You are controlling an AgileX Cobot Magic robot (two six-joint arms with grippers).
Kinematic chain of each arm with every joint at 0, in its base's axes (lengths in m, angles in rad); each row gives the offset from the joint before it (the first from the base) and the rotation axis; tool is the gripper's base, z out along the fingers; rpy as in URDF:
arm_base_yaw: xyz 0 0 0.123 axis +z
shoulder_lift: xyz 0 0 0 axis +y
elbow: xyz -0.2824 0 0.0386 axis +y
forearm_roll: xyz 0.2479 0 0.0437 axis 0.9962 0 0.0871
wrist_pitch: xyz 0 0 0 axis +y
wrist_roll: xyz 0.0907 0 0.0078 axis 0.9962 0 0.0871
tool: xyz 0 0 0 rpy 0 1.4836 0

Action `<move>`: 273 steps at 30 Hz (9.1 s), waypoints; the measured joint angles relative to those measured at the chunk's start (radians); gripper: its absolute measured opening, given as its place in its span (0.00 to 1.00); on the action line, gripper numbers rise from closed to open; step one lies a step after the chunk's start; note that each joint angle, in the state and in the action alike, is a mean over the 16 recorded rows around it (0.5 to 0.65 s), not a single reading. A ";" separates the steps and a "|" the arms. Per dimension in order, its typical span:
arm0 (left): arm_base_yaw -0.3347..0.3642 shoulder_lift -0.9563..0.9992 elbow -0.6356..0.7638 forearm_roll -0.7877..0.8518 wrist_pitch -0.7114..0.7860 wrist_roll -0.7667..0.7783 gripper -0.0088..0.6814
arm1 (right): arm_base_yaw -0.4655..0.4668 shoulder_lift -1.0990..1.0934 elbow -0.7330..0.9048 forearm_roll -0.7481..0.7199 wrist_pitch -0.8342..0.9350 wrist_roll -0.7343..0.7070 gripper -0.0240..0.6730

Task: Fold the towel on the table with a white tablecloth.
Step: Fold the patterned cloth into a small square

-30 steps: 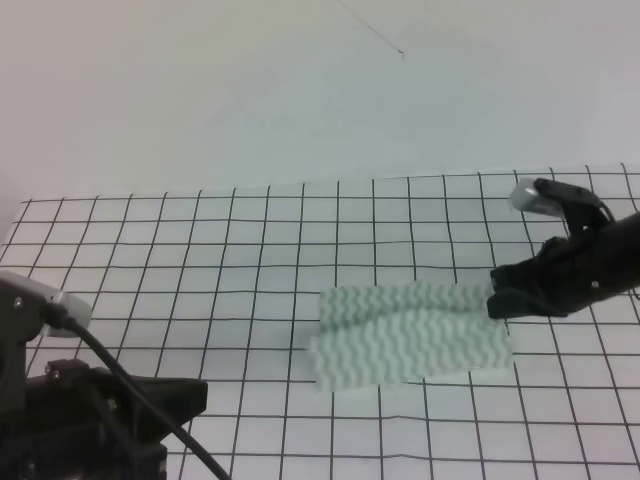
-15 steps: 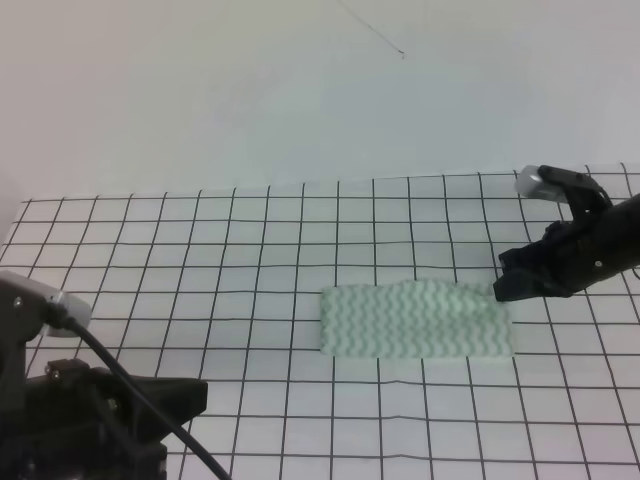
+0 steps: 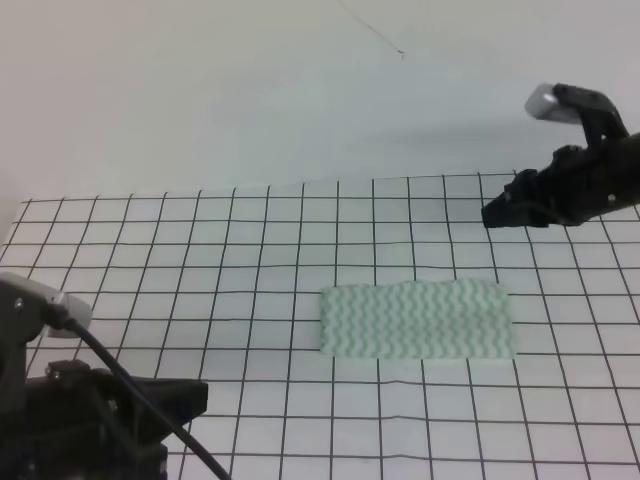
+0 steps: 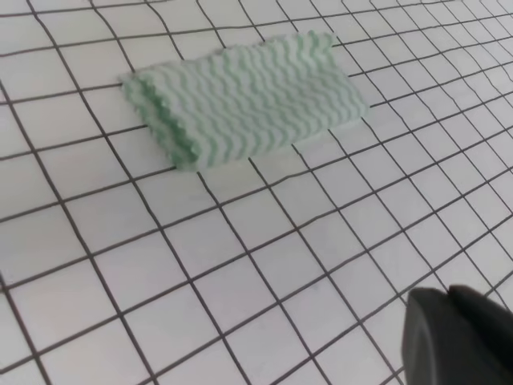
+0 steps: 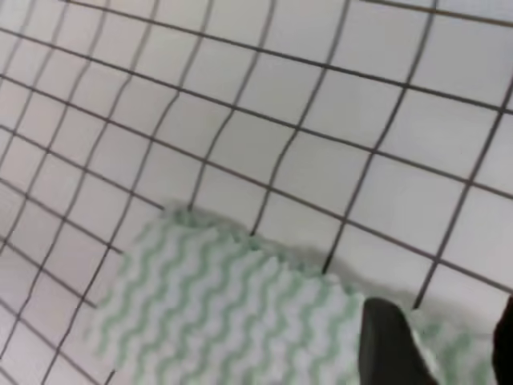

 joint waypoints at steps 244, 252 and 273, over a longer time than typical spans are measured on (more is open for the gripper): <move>-0.094 1.012 -1.073 0.066 0.485 -0.160 0.49 | 0.123 0.116 -0.019 -0.216 -0.086 0.296 0.04; -0.058 0.960 -1.073 0.066 0.528 -0.143 0.49 | 0.196 0.118 -0.028 -0.194 -0.112 0.322 0.04; 0.007 0.927 -1.073 0.073 0.629 -0.127 0.49 | 0.318 0.147 -0.029 -0.020 -0.186 0.258 0.04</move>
